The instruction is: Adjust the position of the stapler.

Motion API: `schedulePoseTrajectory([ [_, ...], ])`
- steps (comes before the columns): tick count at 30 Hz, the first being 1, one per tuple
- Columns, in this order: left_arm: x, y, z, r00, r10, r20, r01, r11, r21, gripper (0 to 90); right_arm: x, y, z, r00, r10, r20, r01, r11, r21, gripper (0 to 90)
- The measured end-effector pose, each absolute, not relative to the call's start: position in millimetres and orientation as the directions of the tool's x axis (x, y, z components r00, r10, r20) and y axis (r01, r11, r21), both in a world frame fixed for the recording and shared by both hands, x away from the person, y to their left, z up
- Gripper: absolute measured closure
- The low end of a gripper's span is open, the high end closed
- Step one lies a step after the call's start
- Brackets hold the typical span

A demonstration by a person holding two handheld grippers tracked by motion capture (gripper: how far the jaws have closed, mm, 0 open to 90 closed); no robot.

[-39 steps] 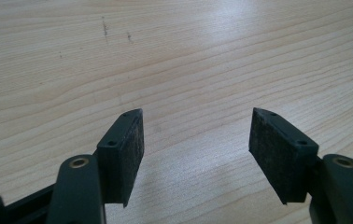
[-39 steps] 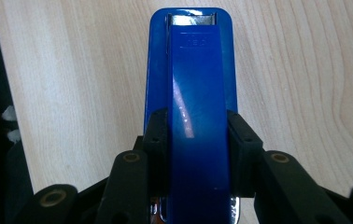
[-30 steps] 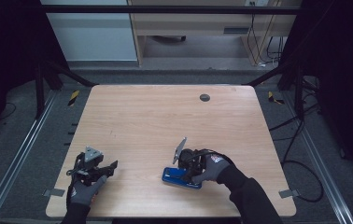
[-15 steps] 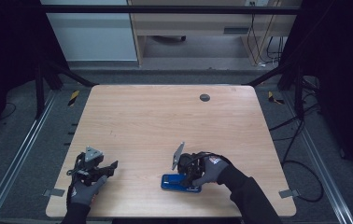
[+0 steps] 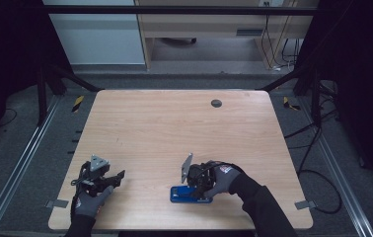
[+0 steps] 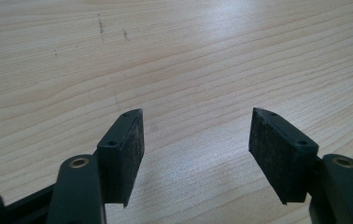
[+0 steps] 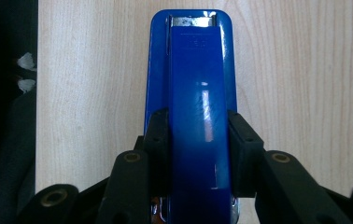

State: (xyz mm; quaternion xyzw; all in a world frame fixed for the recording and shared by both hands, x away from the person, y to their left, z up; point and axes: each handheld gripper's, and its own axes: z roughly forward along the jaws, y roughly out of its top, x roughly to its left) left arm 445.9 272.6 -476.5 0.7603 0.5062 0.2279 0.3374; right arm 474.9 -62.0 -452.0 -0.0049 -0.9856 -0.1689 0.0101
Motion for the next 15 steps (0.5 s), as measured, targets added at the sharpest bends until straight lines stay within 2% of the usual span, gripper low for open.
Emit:
schedulePoseTrajectory([
  [15, 445.9, 271.6, -476.7, 0.388, 0.922, 0.005, 0.618, -0.264, 0.74, 35.8, 473.0, -62.0, -453.9, -1.0, 0.003, 0.012, 0.007, 0.942, 0.337, 65.2],
])
